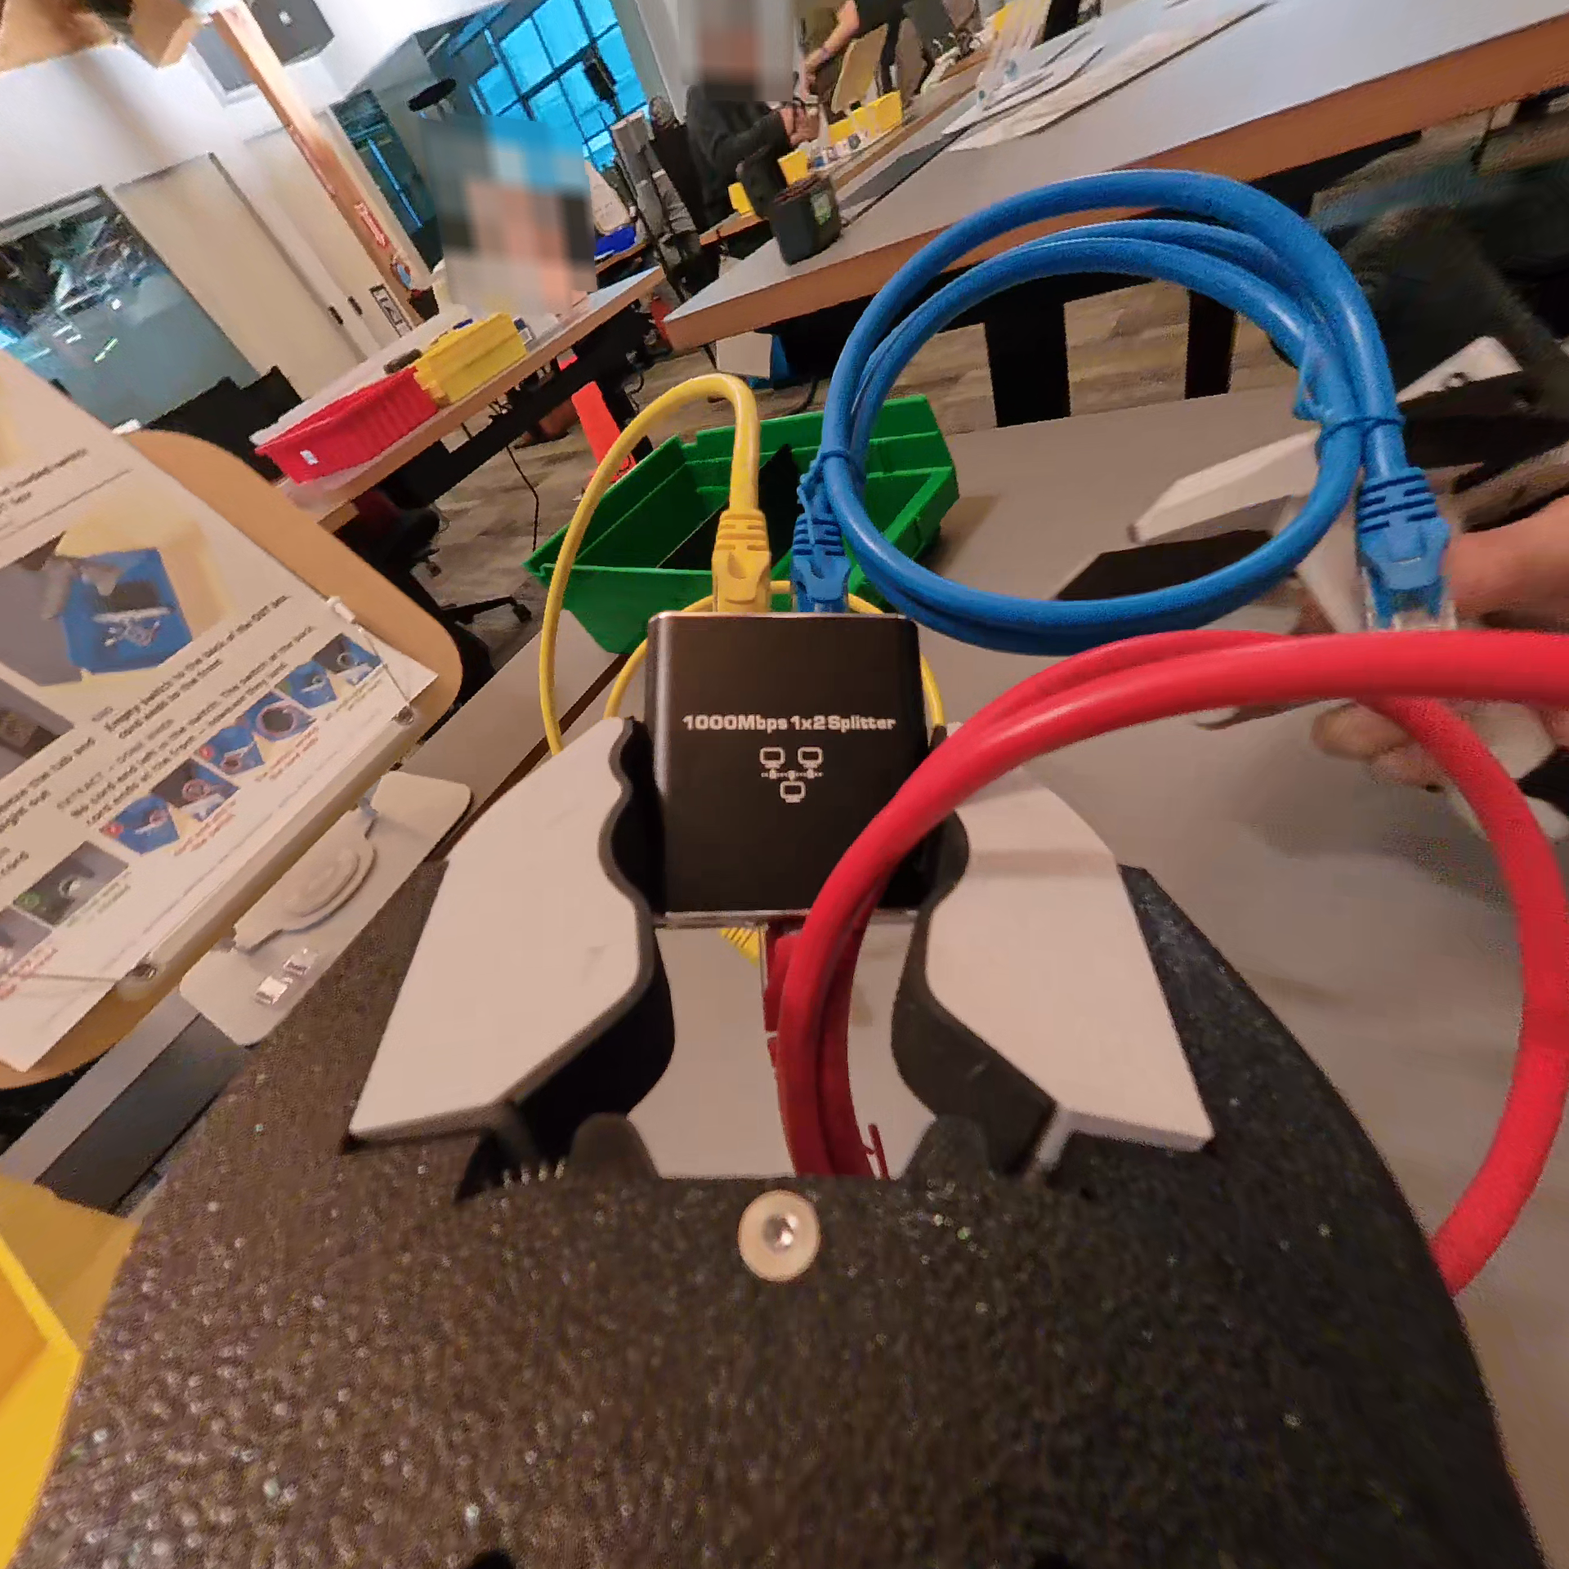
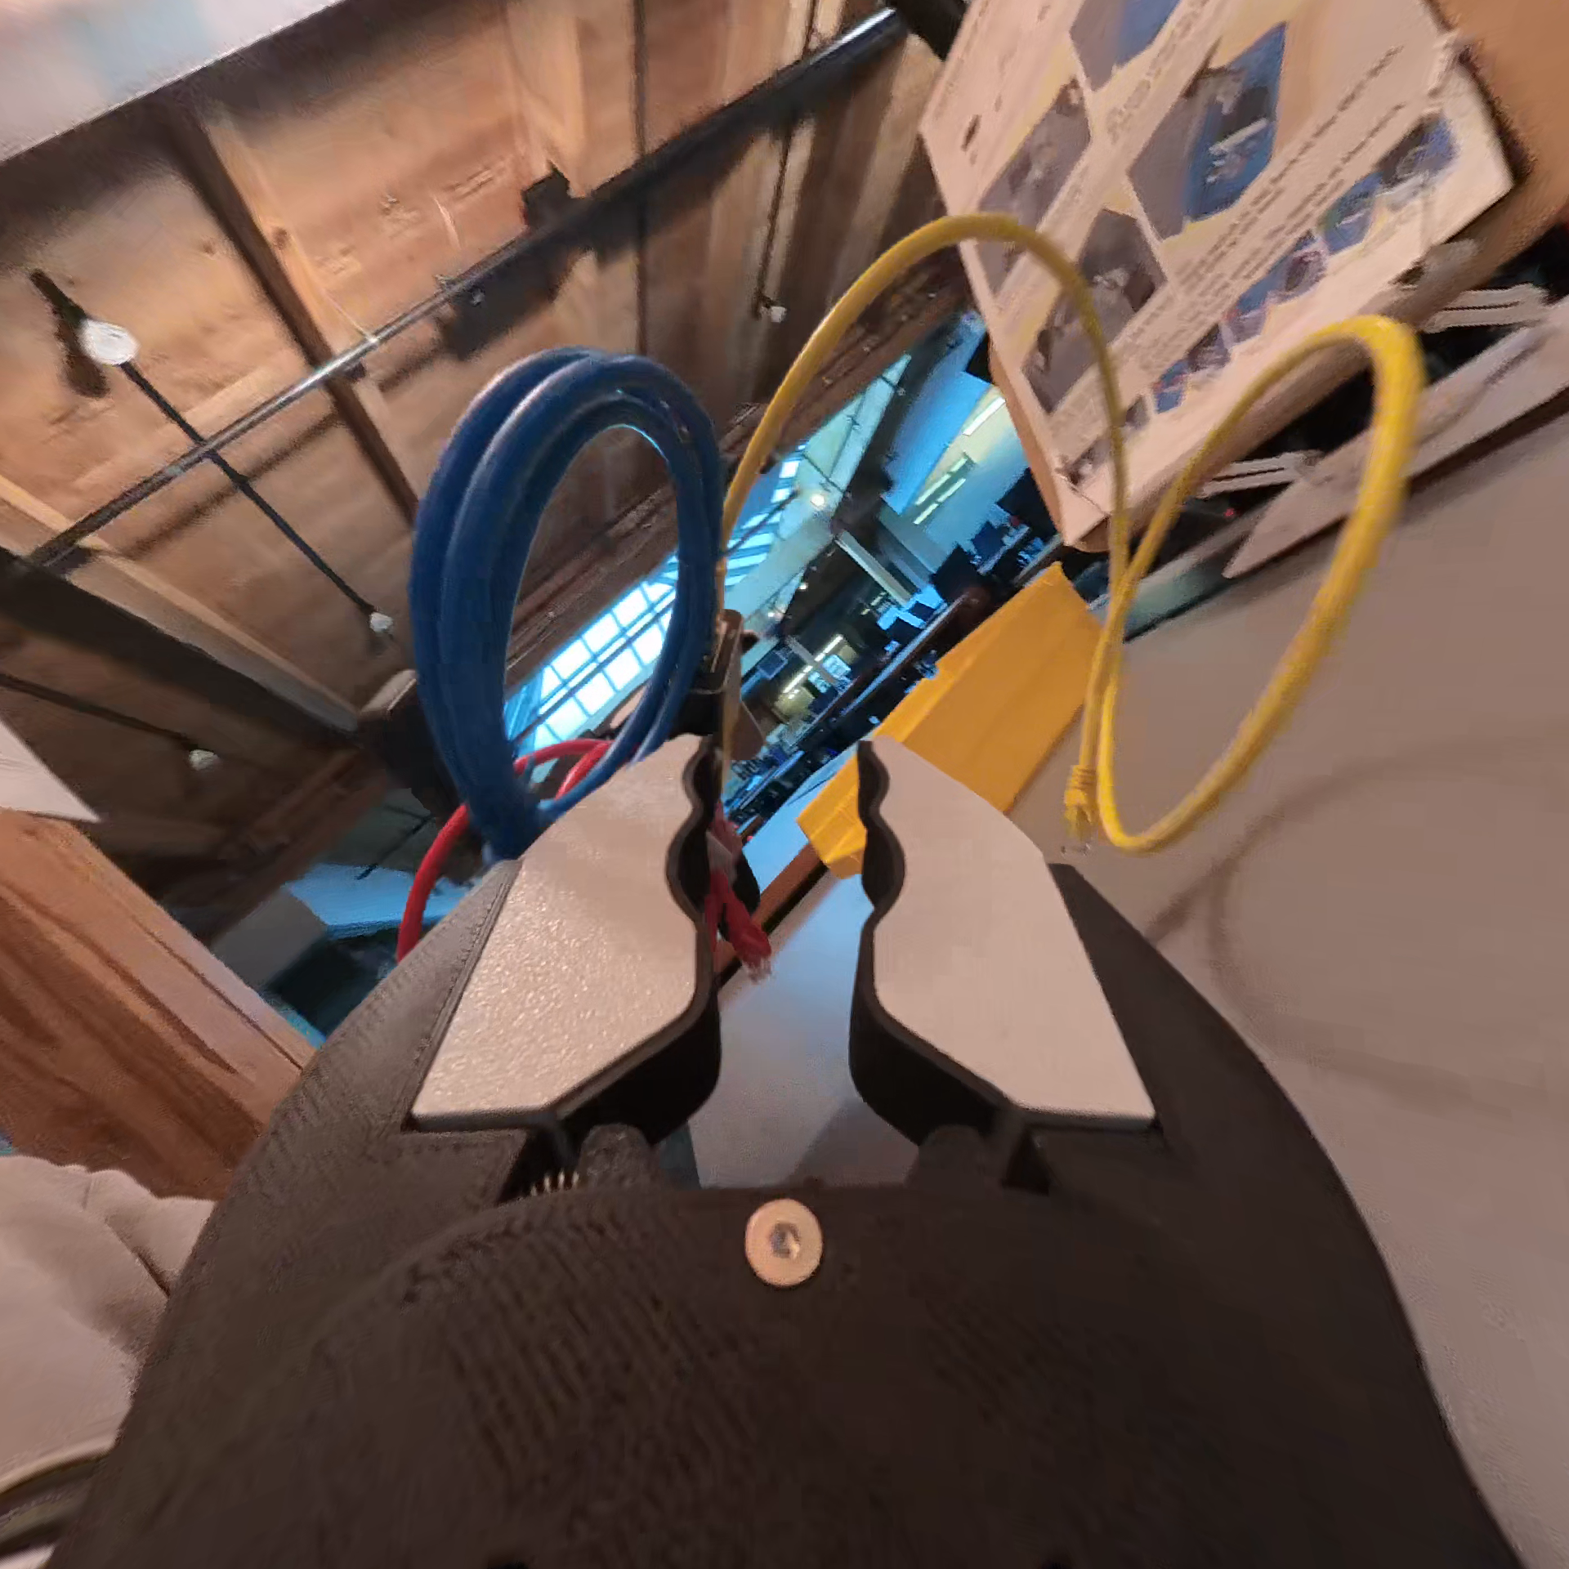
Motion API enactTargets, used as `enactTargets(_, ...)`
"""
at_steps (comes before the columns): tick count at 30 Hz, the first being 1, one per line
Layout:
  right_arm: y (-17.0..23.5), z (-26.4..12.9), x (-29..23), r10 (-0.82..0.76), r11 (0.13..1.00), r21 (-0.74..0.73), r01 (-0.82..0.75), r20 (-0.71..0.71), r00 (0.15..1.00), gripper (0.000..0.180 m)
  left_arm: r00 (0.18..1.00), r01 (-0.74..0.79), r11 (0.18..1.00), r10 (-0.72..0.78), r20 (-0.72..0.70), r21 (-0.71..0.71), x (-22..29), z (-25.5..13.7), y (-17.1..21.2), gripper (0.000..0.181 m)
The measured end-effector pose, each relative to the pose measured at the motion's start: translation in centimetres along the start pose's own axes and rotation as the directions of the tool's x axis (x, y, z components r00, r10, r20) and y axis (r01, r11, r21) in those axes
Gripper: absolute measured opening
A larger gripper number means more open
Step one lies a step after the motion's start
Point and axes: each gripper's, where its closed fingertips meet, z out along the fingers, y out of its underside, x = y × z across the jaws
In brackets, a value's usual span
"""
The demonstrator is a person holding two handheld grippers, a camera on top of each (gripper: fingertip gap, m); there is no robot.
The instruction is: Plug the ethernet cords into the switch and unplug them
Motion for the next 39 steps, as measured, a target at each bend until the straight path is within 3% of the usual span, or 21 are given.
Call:
enactTargets(5, 0.9, 3.9, -2.1, -0.038, 0.996, -0.072, 0.045, 0.101, 0.994, 0.032, 0.997, -0.078, 0.997, 0.078, -0.001, -0.006, 1.9, 0.5, -1.0, 0.062)
enactTargets(9, 0.4, 4.8, -3.3, -0.053, 0.998, -0.015, 0.056, 0.167, 0.985, 0.026, 0.993, -0.121, 0.993, 0.121, 0.018, -0.012, 2.5, 0.7, -1.3, 0.062)
enactTargets(12, 0.4, 5.0, -3.6, -0.068, 0.998, 0.002, 0.068, 0.176, 0.982, 0.036, 0.988, -0.150, 0.988, 0.151, 0.030, -0.036, 2.6, 0.8, -0.8, 0.062)
enactTargets(17, 1.2, 5.4, -3.0, -0.119, 0.991, -0.050, 0.125, 0.114, 0.986, 0.036, 0.979, -0.193, 0.979, 0.197, 0.054, -0.067, 3.1, 1.4, 0.0, 0.062)
enactTargets(19, 0.8, 5.3, -2.3, -0.066, 0.997, -0.026, 0.068, 0.081, 0.995, 0.041, 0.980, -0.184, 0.981, 0.188, 0.065, -0.062, 3.1, 1.5, 0.0, 0.062)
enactTargets(22, 0.8, 4.7, -1.2, -0.003, 0.999, 0.040, 0.001, 0.052, 0.999, 0.034, 0.975, -0.183, 0.978, 0.193, 0.110, -0.100, 2.4, 1.7, 0.2, 0.062)
enactTargets(26, -0.3, 3.6, -1.2, 0.079, 0.986, 0.130, -0.101, 0.165, 0.983, 0.035, 0.972, -0.191, 0.977, 0.201, 0.117, -0.092, 2.6, 1.9, -0.1, 0.062)
enactTargets(28, -1.6, 2.5, -0.6, 0.128, 0.967, 0.195, -0.165, 0.193, 0.973, 0.020, 0.981, -0.151, 0.986, 0.159, 0.110, -0.072, 2.3, 1.8, -0.6, 0.062)
enactTargets(29, -1.6, 2.3, 0.1, 0.105, 0.973, 0.186, -0.134, 0.159, 0.982, 0.010, 0.984, -0.130, 0.990, 0.136, 0.116, -0.058, 2.1, 1.6, -0.8, 0.062)
enactTargets(30, -1.1, 2.3, 0.8, 0.067, 0.985, 0.149, -0.084, 0.110, 0.992, 0.010, 0.987, -0.111, 0.993, 0.115, 0.108, -0.046, 2.1, 1.5, -1.1, 0.062)
enactTargets(32, 0.3, 2.7, 1.5, 0.014, 0.997, 0.074, -0.017, 0.038, 0.999, 0.029, 0.993, -0.078, 0.997, 0.080, 0.088, -0.028, 2.4, 1.6, -1.6, 0.062)
enactTargets(35, 1.5, 4.1, -0.8, -0.103, 0.995, 0.024, 0.101, 0.090, 0.991, 0.032, 0.996, -0.062, 0.998, 0.064, 0.065, -0.029, 2.9, 2.1, -1.9, 0.062)
enactTargets(39, 0.2, 4.0, -3.0, -0.222, 0.971, 0.119, 0.208, 0.124, 0.967, 0.022, 0.997, -0.047, 0.999, 0.048, 0.065, -0.013, 3.0, 2.0, -2.3, 0.062)
